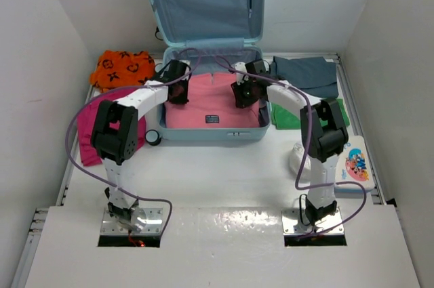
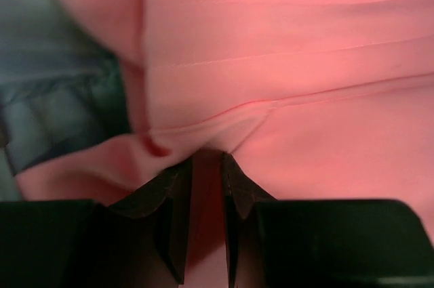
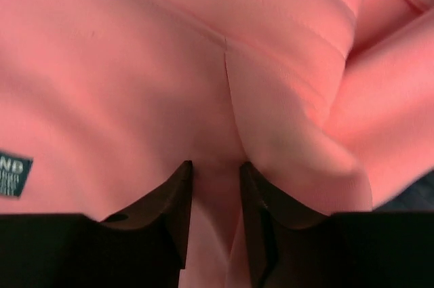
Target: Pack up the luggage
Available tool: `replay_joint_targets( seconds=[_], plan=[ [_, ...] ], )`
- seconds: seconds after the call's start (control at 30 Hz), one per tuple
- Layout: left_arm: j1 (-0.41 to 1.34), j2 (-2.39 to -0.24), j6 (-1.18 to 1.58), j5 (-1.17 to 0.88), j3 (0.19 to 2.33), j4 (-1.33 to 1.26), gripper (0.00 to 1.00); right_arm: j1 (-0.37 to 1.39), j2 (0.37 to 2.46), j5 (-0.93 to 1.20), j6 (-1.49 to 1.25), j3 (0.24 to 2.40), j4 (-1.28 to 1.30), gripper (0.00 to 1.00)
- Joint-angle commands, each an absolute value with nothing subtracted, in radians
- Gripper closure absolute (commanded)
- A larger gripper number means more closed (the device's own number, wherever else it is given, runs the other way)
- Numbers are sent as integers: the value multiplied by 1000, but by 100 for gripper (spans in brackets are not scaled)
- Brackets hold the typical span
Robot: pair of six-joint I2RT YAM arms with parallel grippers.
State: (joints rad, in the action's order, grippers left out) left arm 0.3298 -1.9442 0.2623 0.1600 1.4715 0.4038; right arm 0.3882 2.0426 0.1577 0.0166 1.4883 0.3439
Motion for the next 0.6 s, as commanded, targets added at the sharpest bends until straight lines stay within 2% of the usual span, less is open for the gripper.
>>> replay_joint_targets(
  seconds=[0.0, 0.07, 0.17, 0.2, 0.23, 0.3, 0.33, 0.37, 0.5, 0.57],
  plan=[
    [275, -1925, 313, 196, 1442, 502, 74, 354, 1971, 126, 47, 1419, 428, 65],
    [275, -1925, 322, 161, 1431, 502, 74, 362, 1944, 139, 55, 1399, 443, 60],
    [264, -1936, 308, 47, 1440, 512, 51, 367, 1925, 186, 51, 1453, 511, 51],
    [264, -1918, 308, 20, 1453, 503, 38, 361, 1895, 201, 45, 1498, 514, 47],
    [264, -1896, 292, -18, 1453, 442, 32, 356, 1882, 221, 38, 1511, 526, 44],
    [264, -1795, 241, -113, 1453, 361, 22, 336, 1824, 277, 29, 1531, 529, 31],
    [276, -1764, 220, -138, 1453, 298, 6, 318, 1781, 290, 29, 1554, 547, 27],
    [276, -1722, 159, -173, 1472, 284, 0, 299, 1738, 299, 32, 1562, 564, 22],
    [340, -1697, 36, -311, 1574, 304, 0, 227, 1591, 296, 20, 1522, 655, 20],
    [414, -1671, -12, -359, 1585, 316, 4, 164, 1470, 227, 8, 1426, 704, 20]
  ],
)
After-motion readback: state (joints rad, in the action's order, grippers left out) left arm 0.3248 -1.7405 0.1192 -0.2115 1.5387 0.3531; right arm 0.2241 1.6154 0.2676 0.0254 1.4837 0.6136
